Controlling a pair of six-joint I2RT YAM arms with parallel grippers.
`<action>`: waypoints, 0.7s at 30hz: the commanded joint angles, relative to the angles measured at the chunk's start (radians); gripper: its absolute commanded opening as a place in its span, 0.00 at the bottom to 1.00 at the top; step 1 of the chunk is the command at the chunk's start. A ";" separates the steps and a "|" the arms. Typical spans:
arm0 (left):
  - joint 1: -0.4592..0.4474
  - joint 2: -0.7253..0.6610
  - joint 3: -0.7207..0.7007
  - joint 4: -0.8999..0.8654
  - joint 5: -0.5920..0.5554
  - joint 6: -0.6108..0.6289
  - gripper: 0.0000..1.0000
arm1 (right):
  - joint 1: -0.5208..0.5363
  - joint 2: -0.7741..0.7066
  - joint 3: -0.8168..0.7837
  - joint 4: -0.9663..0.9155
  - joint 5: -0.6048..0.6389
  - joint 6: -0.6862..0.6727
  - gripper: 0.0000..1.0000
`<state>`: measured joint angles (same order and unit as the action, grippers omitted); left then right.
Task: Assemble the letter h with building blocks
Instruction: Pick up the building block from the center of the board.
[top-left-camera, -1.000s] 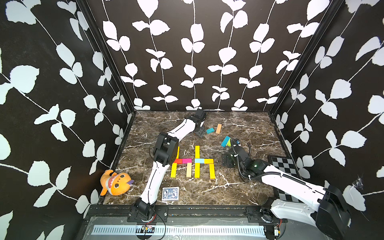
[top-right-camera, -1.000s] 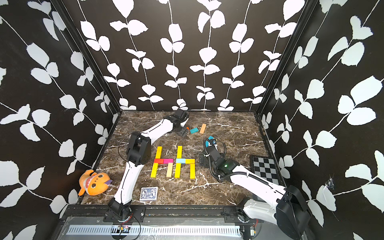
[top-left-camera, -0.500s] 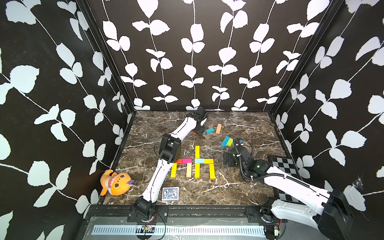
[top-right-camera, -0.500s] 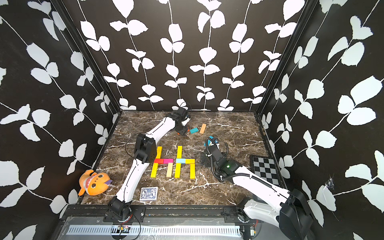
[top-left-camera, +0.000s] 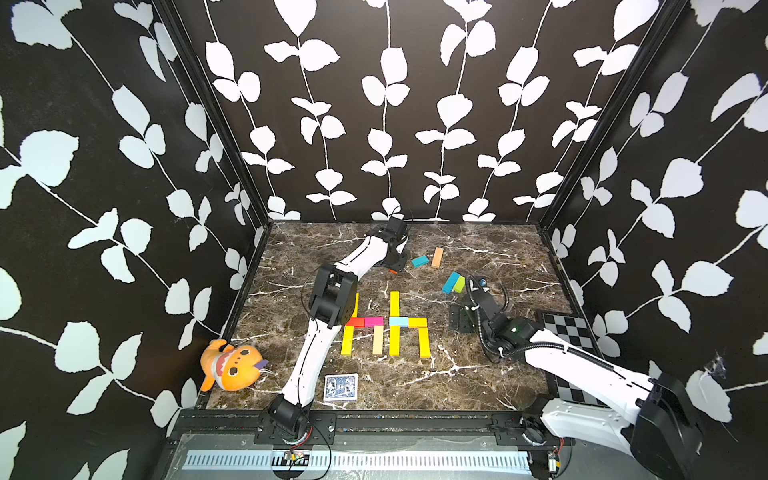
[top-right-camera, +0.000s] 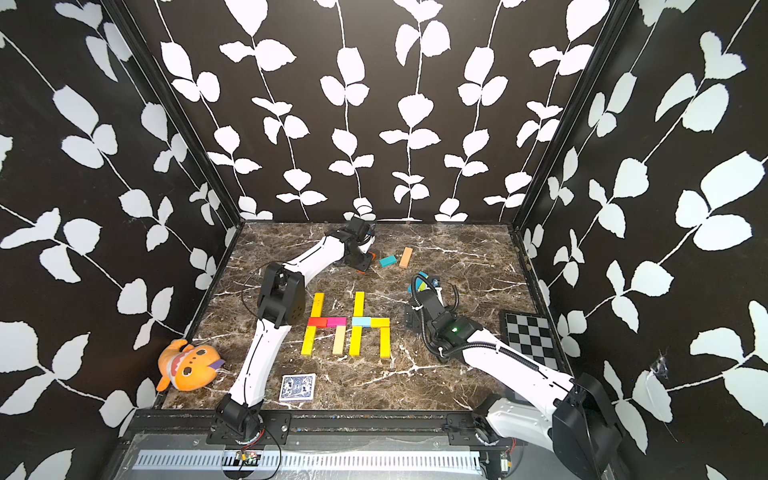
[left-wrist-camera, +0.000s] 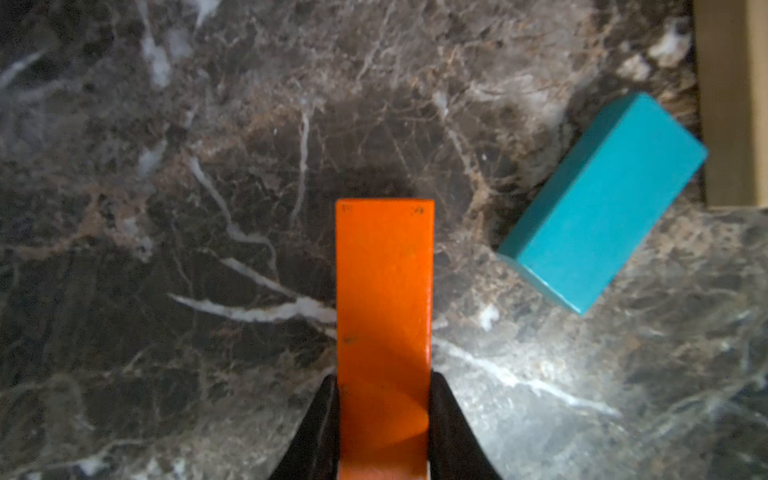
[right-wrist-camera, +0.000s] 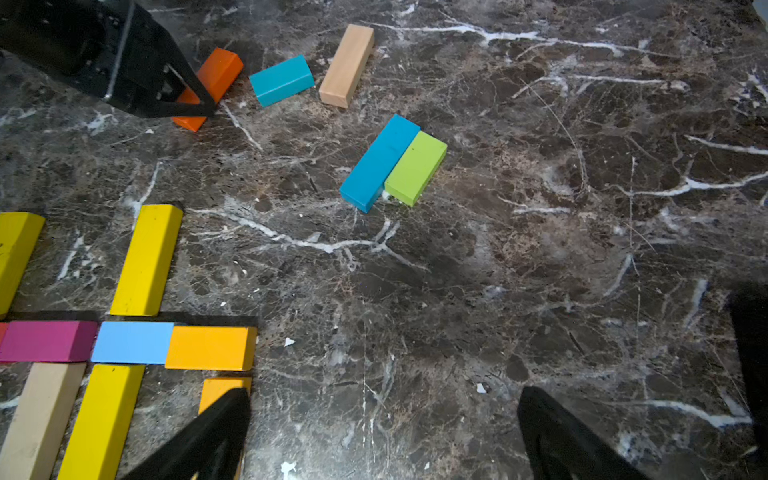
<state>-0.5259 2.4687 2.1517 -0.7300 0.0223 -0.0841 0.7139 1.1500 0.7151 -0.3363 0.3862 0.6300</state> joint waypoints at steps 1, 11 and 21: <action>-0.024 -0.178 -0.141 0.184 0.016 -0.143 0.17 | -0.020 0.003 0.013 -0.005 0.030 0.043 0.99; -0.204 -0.576 -0.683 0.518 -0.120 -0.420 0.19 | -0.101 0.030 0.039 -0.026 0.101 0.033 1.00; -0.399 -0.665 -0.864 0.511 -0.154 -0.664 0.16 | -0.201 -0.030 -0.017 -0.021 0.105 0.054 0.99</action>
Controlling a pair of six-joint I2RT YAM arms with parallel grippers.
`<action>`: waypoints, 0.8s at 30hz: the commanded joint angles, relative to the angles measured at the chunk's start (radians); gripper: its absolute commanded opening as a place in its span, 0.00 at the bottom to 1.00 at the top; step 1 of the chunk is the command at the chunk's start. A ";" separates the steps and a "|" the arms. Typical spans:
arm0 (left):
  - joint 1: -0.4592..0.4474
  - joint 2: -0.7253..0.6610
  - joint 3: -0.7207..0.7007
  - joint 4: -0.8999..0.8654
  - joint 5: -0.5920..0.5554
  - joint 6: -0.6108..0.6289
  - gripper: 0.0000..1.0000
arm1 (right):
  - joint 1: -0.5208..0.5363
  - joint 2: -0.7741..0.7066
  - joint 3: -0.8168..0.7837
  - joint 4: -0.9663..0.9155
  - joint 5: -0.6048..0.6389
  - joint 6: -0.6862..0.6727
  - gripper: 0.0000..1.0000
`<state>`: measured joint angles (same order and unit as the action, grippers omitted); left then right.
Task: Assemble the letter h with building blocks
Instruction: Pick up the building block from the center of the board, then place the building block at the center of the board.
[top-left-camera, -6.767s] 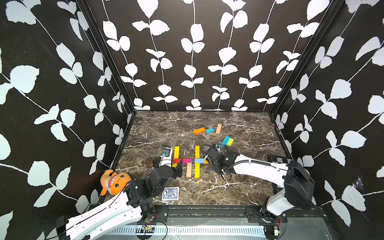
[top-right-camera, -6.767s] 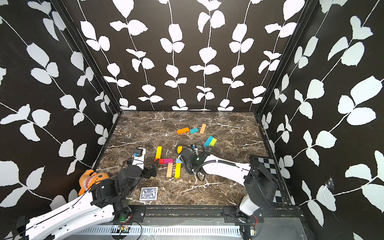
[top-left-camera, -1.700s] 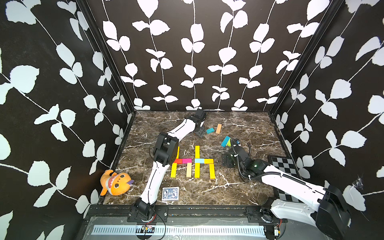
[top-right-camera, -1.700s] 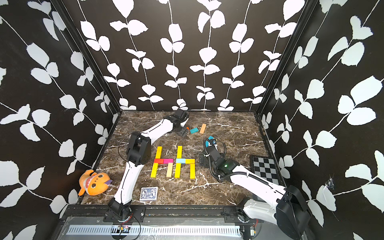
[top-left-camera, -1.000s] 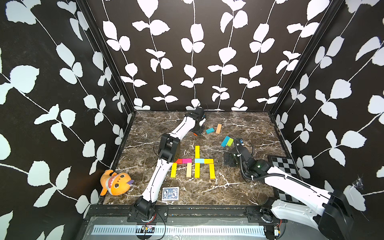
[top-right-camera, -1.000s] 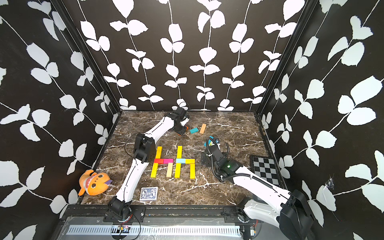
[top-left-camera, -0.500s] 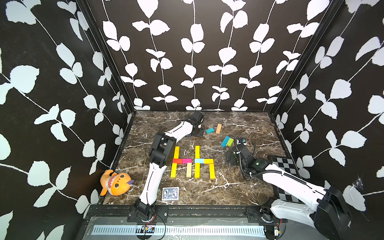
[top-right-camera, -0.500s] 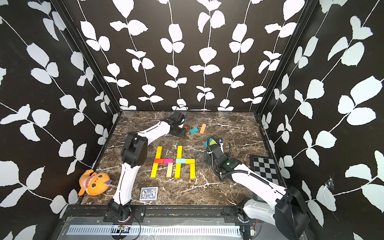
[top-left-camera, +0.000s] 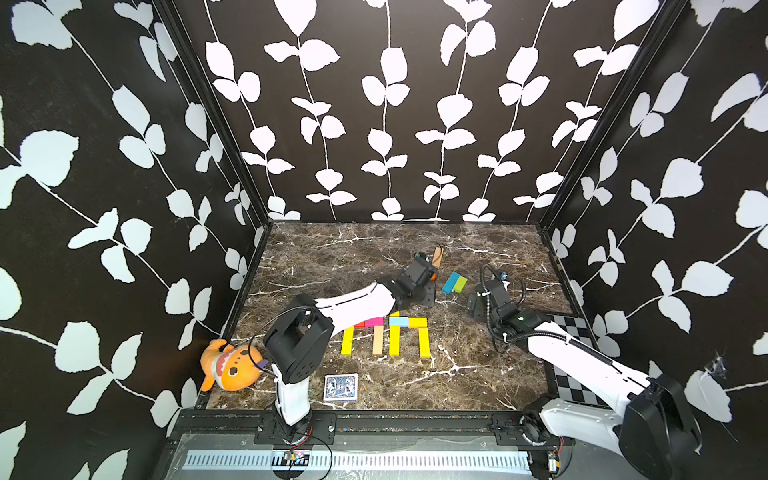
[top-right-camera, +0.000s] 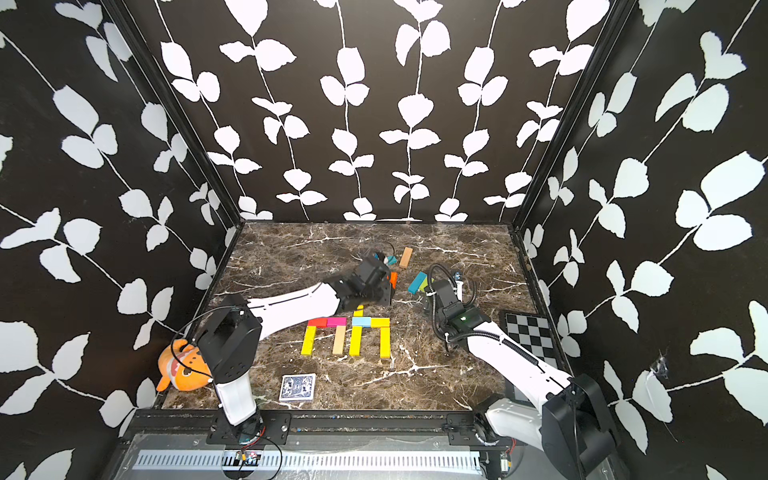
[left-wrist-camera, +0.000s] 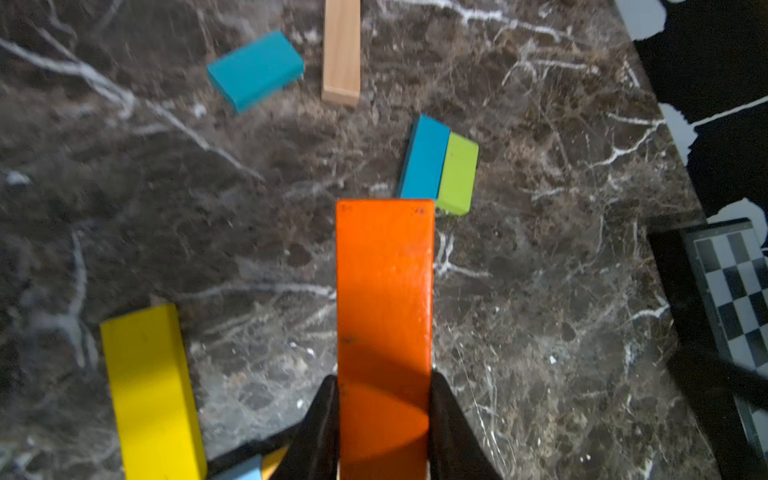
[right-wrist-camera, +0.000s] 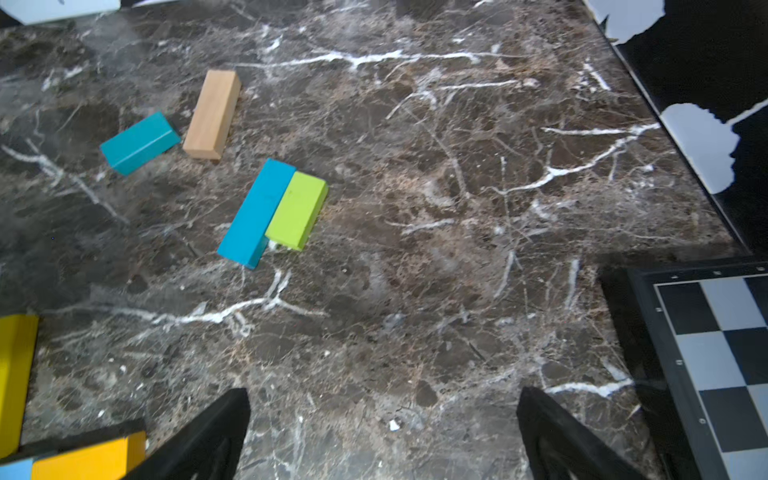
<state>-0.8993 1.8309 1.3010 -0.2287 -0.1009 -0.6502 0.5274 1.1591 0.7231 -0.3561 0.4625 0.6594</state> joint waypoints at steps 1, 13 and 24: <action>-0.041 -0.024 -0.019 0.008 -0.031 -0.119 0.16 | -0.020 -0.053 -0.041 0.004 0.031 0.031 1.00; -0.116 0.104 0.101 -0.041 -0.060 -0.184 0.16 | -0.033 -0.129 -0.143 0.025 0.082 0.067 0.99; -0.128 0.204 0.208 -0.129 -0.101 -0.226 0.16 | -0.034 -0.159 -0.161 0.028 0.108 0.084 0.99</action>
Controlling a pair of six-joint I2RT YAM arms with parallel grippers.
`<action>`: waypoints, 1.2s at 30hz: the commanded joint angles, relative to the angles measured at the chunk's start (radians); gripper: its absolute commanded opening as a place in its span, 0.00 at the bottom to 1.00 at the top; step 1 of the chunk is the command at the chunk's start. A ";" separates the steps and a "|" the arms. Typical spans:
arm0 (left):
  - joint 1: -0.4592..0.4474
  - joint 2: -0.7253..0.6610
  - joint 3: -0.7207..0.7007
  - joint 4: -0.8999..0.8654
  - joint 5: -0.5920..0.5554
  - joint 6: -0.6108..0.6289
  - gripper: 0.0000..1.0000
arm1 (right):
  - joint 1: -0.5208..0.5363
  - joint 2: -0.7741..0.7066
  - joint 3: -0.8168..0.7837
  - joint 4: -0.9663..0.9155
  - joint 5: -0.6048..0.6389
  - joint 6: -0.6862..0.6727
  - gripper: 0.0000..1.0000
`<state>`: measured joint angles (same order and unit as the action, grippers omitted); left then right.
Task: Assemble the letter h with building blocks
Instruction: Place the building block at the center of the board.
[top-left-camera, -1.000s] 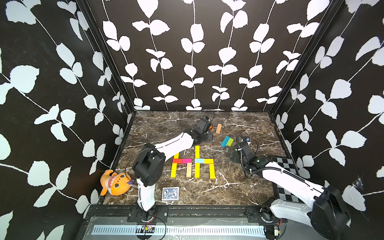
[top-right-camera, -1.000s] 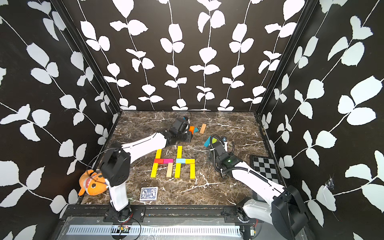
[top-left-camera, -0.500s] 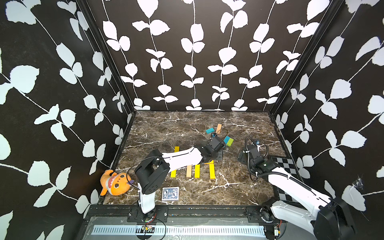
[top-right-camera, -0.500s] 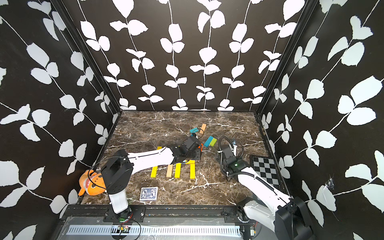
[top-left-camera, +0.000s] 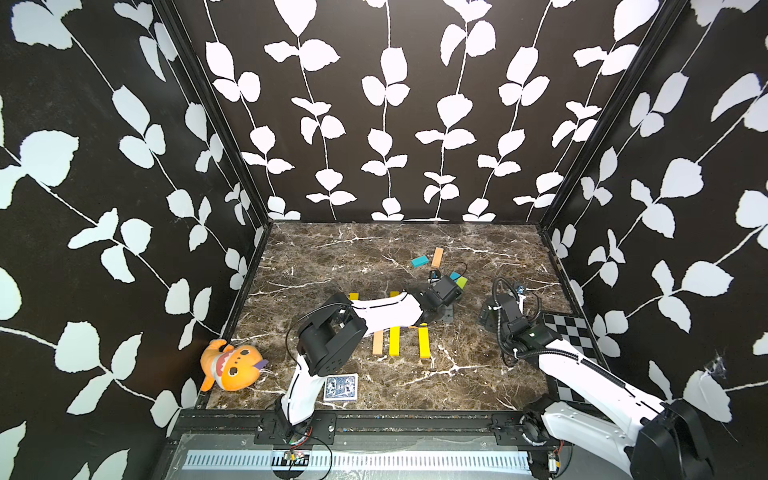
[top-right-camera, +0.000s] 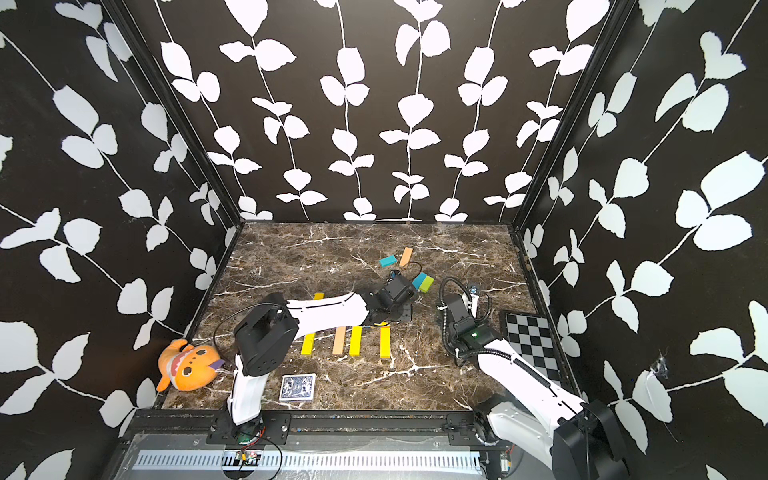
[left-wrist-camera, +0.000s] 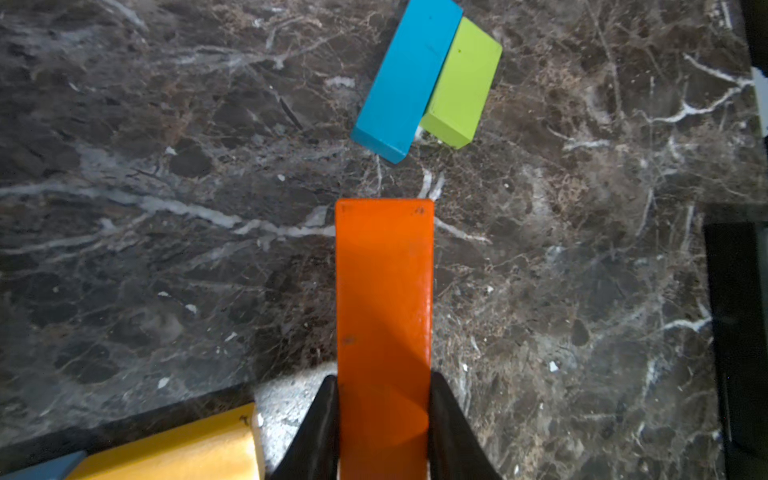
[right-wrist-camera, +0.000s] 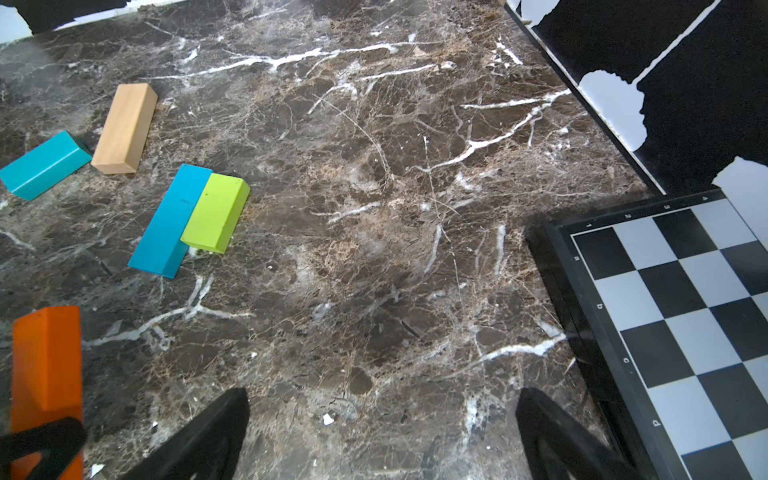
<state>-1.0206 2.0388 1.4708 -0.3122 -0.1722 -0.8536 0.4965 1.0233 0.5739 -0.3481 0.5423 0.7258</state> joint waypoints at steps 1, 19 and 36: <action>-0.007 0.004 0.049 -0.062 -0.036 -0.028 0.16 | -0.004 -0.027 -0.012 0.020 0.028 0.017 1.00; -0.007 0.134 0.196 -0.176 -0.111 -0.062 0.14 | -0.010 -0.042 -0.014 0.021 0.004 0.015 1.00; -0.007 0.171 0.228 -0.210 -0.132 -0.082 0.14 | -0.015 -0.071 -0.019 0.019 -0.008 0.014 0.99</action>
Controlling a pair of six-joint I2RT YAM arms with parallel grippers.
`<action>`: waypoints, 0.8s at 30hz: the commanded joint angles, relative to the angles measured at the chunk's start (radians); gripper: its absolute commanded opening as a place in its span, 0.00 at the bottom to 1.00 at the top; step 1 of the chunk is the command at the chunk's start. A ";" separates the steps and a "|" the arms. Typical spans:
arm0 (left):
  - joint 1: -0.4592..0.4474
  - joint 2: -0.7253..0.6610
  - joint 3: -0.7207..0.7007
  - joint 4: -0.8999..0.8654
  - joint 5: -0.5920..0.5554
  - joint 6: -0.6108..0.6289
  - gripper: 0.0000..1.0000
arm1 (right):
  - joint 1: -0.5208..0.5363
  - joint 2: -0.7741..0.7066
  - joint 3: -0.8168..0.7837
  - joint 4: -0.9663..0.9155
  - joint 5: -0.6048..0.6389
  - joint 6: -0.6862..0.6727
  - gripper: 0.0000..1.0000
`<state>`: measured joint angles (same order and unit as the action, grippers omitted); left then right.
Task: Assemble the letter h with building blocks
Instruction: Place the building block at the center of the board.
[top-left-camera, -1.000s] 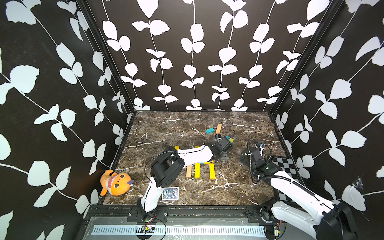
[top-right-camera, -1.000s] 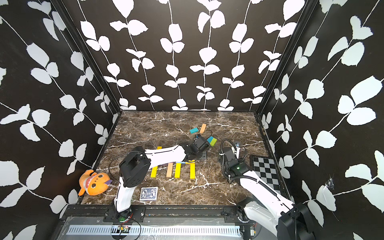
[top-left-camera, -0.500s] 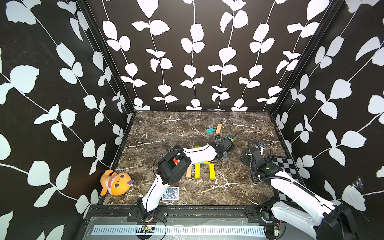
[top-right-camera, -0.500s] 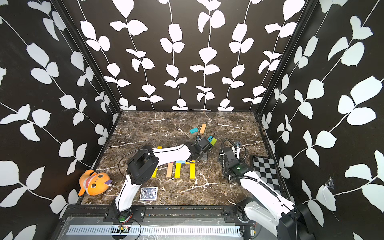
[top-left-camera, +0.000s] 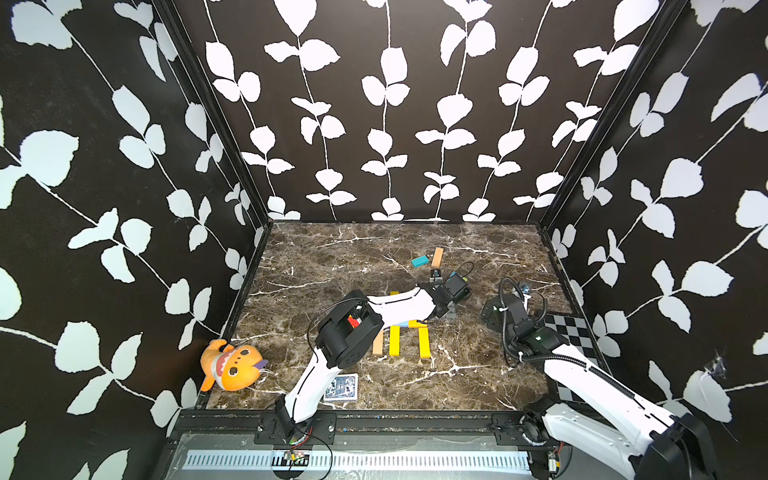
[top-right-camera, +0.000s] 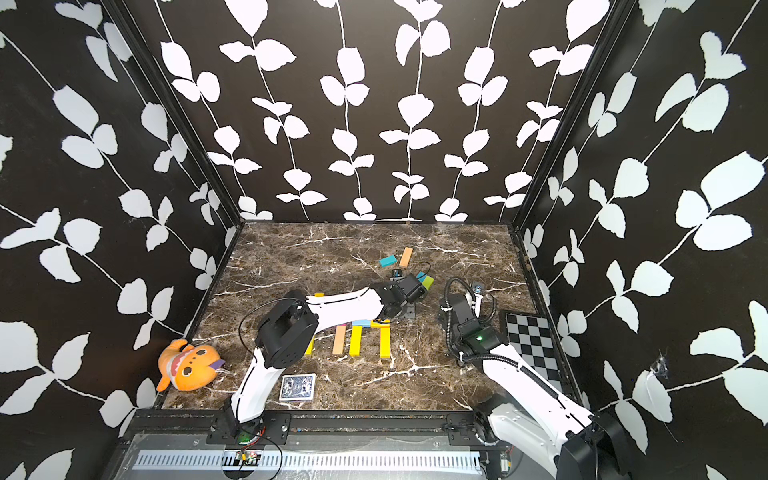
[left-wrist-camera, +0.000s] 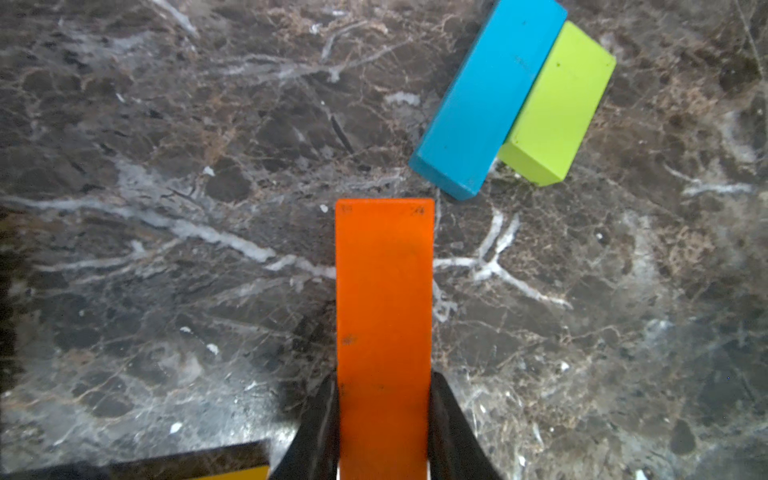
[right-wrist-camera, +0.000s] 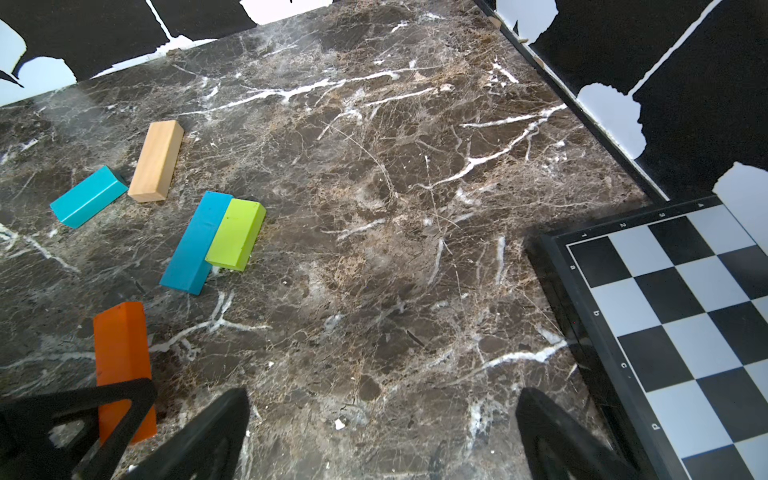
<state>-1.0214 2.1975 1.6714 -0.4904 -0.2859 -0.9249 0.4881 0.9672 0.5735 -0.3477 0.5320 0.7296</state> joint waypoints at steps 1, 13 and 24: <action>-0.006 0.014 0.028 -0.035 -0.019 -0.015 0.15 | -0.007 -0.018 -0.020 0.018 0.002 0.012 1.00; -0.006 0.031 0.032 -0.018 -0.005 -0.017 0.36 | -0.011 -0.028 -0.023 0.019 -0.007 0.010 0.99; 0.009 -0.080 0.034 0.048 -0.040 0.071 0.70 | -0.012 -0.053 -0.035 0.028 -0.013 0.008 0.99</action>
<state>-1.0187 2.2223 1.6875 -0.4728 -0.2905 -0.9031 0.4820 0.9348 0.5560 -0.3408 0.5114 0.7296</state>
